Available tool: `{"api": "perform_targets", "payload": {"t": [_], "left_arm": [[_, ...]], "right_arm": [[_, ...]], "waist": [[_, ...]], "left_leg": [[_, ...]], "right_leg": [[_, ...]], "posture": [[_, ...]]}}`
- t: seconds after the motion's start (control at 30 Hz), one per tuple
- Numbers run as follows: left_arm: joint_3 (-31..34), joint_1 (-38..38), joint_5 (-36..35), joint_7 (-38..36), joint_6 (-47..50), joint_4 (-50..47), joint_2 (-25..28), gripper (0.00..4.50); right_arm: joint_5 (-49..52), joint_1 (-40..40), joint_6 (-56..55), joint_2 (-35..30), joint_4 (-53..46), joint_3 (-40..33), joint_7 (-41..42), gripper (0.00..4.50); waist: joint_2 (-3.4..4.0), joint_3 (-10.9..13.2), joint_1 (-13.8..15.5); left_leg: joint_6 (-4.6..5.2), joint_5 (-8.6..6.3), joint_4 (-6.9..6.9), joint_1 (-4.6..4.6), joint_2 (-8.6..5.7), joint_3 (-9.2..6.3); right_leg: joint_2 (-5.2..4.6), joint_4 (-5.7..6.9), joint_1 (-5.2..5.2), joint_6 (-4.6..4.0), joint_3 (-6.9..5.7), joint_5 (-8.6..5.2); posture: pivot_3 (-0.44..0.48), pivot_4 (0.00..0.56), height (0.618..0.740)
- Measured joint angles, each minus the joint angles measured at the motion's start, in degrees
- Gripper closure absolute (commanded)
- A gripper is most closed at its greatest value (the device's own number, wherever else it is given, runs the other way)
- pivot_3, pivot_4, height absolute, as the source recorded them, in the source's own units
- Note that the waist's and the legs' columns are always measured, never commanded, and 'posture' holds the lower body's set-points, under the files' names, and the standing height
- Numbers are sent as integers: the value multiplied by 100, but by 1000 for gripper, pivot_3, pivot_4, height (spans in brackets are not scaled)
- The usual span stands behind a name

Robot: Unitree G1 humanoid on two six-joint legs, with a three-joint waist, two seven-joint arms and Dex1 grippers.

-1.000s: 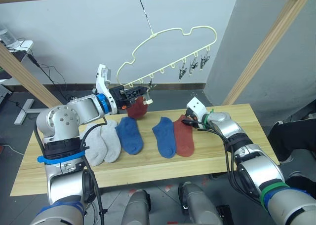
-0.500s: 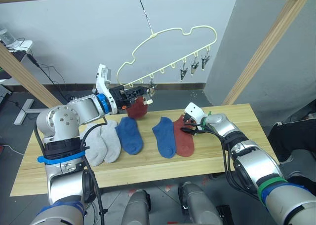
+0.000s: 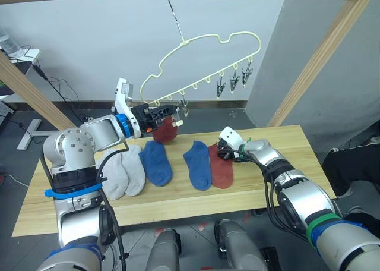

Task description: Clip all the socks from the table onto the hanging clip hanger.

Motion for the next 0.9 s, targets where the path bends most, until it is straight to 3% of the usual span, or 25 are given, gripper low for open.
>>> {"api": "perform_targets", "payload": {"t": [0.03,0.3,0.37,0.47,0.67,0.9], "left_arm": [[2,17,-12,4,0,-15,-1,4500],[5,79,-75,20,-1,-92,-2,4500],[7,84,-93,17,-3,-128,-4,4500],[85,130,-128,16,0,-138,51,4500],[116,85,-190,20,45,-94,38,4500],[121,-4,-212,110,52,47,21,4500]], "right_arm": [[-1,34,-2,-1,-41,4,28,4466],[-88,359,-110,-143,-569,133,155,4466],[-199,718,-267,-419,-1187,270,281,4466],[-228,1578,-304,-1185,-3173,338,677,4466],[-50,2273,-576,-1853,-6242,181,912,4466],[46,2324,-1113,-1541,-7286,357,741,4466]], "waist": [[0,0,0],[0,0,8],[1,1,23],[7,4,110],[7,6,107],[1,10,107]], "left_leg": [[0,0,0,4,0,0],[0,0,0,15,-1,-7],[-1,0,-5,11,-2,-10],[-4,-3,-9,-2,-4,-15],[-9,-5,-21,7,3,-19],[-9,-5,-21,8,1,-13]], "right_leg": [[0,0,4,0,0,0],[0,-5,23,1,-3,-1],[0,-12,21,2,-3,-1],[-4,-24,15,14,-5,-8],[0,-24,14,16,-5,-11],[-1,-25,14,16,-6,-11]], "posture": [[4,248,740],[13,246,740],[16,247,740],[12,253,740],[-4,257,740],[-13,260,740]]}}
